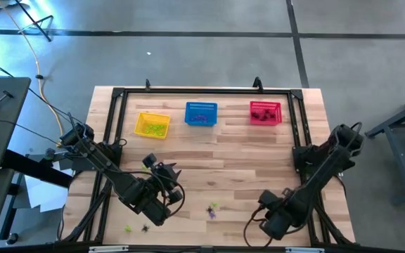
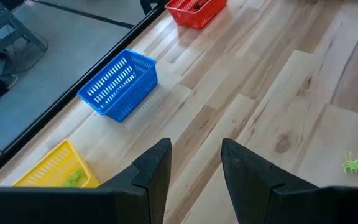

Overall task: Sort Halloween decoration
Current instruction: Put the purple spider toy into the blue bin

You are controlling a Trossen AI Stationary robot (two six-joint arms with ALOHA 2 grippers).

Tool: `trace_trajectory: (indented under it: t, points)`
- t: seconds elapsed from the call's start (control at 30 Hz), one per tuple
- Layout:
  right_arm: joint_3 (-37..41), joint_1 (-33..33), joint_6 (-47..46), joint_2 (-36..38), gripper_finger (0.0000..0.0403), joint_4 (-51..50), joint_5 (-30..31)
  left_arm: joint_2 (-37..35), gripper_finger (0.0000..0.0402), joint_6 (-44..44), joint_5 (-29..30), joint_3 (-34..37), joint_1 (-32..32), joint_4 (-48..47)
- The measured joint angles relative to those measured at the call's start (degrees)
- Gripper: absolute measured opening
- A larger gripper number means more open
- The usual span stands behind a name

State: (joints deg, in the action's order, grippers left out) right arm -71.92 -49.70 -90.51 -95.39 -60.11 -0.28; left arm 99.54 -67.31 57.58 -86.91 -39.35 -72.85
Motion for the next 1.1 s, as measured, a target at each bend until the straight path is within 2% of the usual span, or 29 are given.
trace_trajectory:
  t: [0.5, 0.77, 1.0, 1.1]
  points:
    - [0.5, -0.5, 0.5, -7.3, 0.0108, 0.8, -7.0, 0.0, 0.0131, 0.1, -3.3, 0.0, -0.2, 0.7]
    - [7.2, -1.4, 0.4, -7.3, 0.0108, 3.4, -11.7, 0.0, 0.0131, 0.1, -3.5, 0.0, -1.0, 0.7]
    - [12.1, -1.3, 2.5, -7.3, 0.0108, 11.8, -11.8, 0.0, 0.0131, -0.3, -3.5, 0.0, -1.3, 0.8]
    - [14.1, -1.3, 2.5, -7.1, 0.0108, 12.4, -11.8, 0.0, 0.0131, -0.6, -3.5, 0.0, -1.2, 0.8]
